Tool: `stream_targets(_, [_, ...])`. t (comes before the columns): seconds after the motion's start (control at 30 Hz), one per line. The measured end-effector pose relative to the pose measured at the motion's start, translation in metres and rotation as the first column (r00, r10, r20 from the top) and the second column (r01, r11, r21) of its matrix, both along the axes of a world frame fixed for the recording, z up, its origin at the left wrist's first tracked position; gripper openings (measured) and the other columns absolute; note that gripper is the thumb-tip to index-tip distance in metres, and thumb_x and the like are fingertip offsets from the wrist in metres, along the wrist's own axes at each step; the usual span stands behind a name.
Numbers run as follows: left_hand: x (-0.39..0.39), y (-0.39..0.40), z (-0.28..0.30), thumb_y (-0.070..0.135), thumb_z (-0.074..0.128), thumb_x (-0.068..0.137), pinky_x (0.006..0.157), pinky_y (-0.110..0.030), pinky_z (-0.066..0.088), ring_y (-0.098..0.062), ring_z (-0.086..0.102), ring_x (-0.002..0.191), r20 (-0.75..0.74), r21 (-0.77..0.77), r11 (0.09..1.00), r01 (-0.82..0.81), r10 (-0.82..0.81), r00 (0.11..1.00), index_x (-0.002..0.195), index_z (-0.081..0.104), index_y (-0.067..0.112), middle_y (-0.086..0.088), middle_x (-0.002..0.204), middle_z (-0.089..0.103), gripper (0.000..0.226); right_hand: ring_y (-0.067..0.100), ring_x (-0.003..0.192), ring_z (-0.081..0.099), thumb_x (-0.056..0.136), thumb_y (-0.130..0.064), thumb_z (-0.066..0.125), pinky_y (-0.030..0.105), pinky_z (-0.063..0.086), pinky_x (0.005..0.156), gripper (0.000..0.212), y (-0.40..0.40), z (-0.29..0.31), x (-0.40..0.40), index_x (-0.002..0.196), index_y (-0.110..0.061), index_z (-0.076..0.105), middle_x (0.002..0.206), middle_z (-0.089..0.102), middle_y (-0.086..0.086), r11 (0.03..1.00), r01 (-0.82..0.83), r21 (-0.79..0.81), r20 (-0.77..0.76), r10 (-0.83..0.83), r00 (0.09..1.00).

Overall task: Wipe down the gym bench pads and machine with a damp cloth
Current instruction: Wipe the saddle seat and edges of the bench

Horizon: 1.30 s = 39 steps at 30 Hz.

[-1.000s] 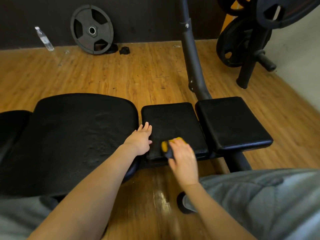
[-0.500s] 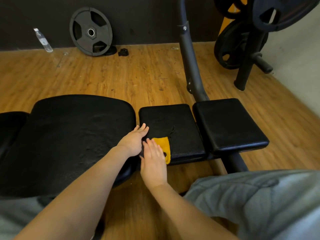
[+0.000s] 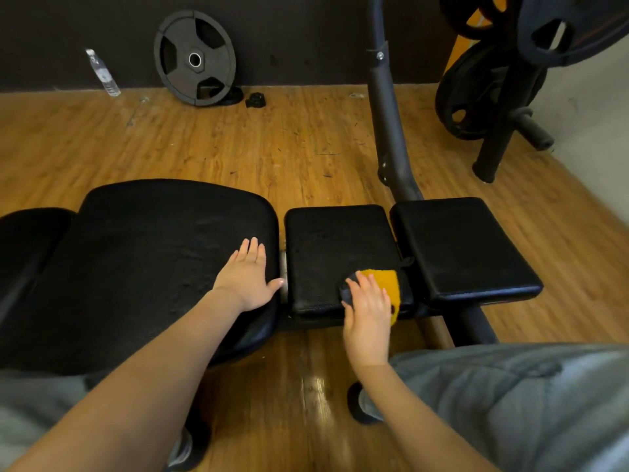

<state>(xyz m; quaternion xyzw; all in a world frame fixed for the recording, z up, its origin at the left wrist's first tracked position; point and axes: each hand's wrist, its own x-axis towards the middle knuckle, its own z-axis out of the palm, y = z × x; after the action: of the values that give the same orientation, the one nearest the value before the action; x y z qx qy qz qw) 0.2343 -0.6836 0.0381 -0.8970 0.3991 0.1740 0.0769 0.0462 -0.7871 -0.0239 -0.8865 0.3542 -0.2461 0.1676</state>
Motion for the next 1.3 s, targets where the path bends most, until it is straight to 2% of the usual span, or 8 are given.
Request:
stream_targets(0.1, [0.008, 0.003, 0.005, 0.039, 0.031, 0.102, 0.119, -0.036, 0.005, -0.025, -0.007, 0.147, -0.044, -0.024, 1.0, 0.014, -0.015, 0.999, 0.151, 0.002, 0.004, -0.012, 0.159, -0.005, 0.067, 0.025, 0.124, 0.052, 0.075, -0.008, 0.072, 0.043, 0.025, 0.105, 0.043, 0.051, 0.012, 0.043, 0.117, -0.015, 0.064, 0.128, 0.06, 0.005, 0.992, -0.124, 0.023, 0.002, 0.124, 0.992])
stream_targets(0.23, [0.013, 0.021, 0.002, 0.033, 0.026, 0.103, 0.119, -0.037, 0.001, -0.023, -0.009, 0.146, 0.111, -0.043, 0.998, 0.041, -0.036, 0.993, 0.152, 0.006, 0.01, -0.007, 0.16, -0.004, 0.058, 0.022, 0.138, 0.034, 0.088, -0.004, 0.053, 0.04, 0.004, 0.111, 0.047, 0.088, 0.012, 0.069, 0.134, -0.011, 0.05, 0.142, 0.046, 0.008, 0.95, -0.306, 0.06, -0.018, 0.308, 0.951])
stream_targets(0.4, [0.007, 0.026, -0.008, 0.032, 0.022, 0.103, 0.119, -0.037, 0.001, -0.023, -0.007, 0.147, 0.085, -0.08, 0.996, -0.031, 0.037, 0.996, 0.152, 0.002, 0.01, -0.007, 0.16, -0.004, 0.058, 0.02, 0.125, 0.051, 0.08, -0.01, 0.053, 0.039, 0.03, 0.108, 0.046, 0.045, 0.006, 0.043, 0.126, -0.013, 0.058, 0.131, 0.058, 0.005, 0.887, -0.45, -0.103, -0.159, 0.432, 0.888])
stream_targets(0.53, [0.011, 0.027, -0.005, 0.033, 0.023, 0.103, 0.119, -0.036, 0.002, -0.023, -0.005, 0.147, 0.098, -0.077, 0.997, 0.005, 0.002, 0.995, 0.152, 0.003, 0.01, -0.008, 0.16, -0.001, 0.058, 0.02, 0.12, 0.056, 0.075, -0.019, 0.037, 0.04, 0.025, 0.109, 0.051, -0.001, 0.007, 0.008, 0.119, -0.014, 0.062, 0.125, 0.062, 0.005, 0.957, -0.278, -0.077, -0.159, 0.264, 0.951])
stream_targets(0.83, [0.007, 0.023, -0.01, 0.031, 0.023, 0.103, 0.12, -0.035, 0.004, -0.024, -0.003, 0.147, 0.097, -0.106, 0.994, 0.004, 0.006, 0.995, 0.152, 0.003, 0.006, -0.012, 0.159, -0.001, 0.058, 0.033, 0.126, 0.047, 0.078, 0.008, 0.049, 0.051, 0.025, 0.112, 0.043, -0.034, 0.004, -0.025, 0.12, 0.001, 0.058, 0.123, 0.059, 0.018, 0.992, 0.104, 0.071, 0.05, -0.108, 0.993])
stream_targets(0.93, [0.007, 0.023, -0.01, 0.03, 0.023, 0.103, 0.12, -0.035, 0.004, -0.024, -0.003, 0.147, 0.084, -0.105, 0.994, -0.002, 0.011, 0.996, 0.151, 0.002, 0.006, -0.012, 0.159, -0.002, 0.058, 0.031, 0.113, 0.058, 0.075, -0.014, 0.037, 0.045, 0.04, 0.103, 0.047, -0.001, 0.007, 0.001, 0.113, -0.002, 0.063, 0.116, 0.064, 0.015, 0.995, -0.084, 0.053, 0.051, 0.081, 0.995])
stream_targets(1.13, [0.009, 0.022, -0.007, 0.029, 0.024, 0.103, 0.12, -0.035, 0.005, -0.024, -0.004, 0.147, 0.065, -0.07, 0.998, -0.002, 0.007, 0.998, 0.151, 0.001, 0.005, -0.012, 0.159, -0.004, 0.058, 0.017, 0.106, 0.063, 0.079, -0.019, 0.042, 0.031, 0.049, 0.092, 0.039, 0.055, 0.015, 0.052, 0.105, -0.016, 0.07, 0.11, 0.069, 0.001, 0.883, -0.466, -0.056, -0.095, 0.46, 0.883])
stream_targets(1.3, [0.01, 0.024, -0.007, 0.03, 0.024, 0.104, 0.119, -0.035, 0.005, -0.024, -0.004, 0.147, 0.041, -0.092, 0.996, -0.005, 0.009, 0.999, 0.151, 0.001, 0.006, -0.012, 0.159, -0.004, 0.058, 0.022, 0.107, 0.064, 0.06, -0.01, 0.074, 0.04, 0.05, 0.092, 0.041, 0.019, 0.01, 0.031, 0.1, -0.012, 0.07, 0.111, 0.069, 0.005, 0.829, -0.539, -0.148, -0.158, 0.518, 0.84])
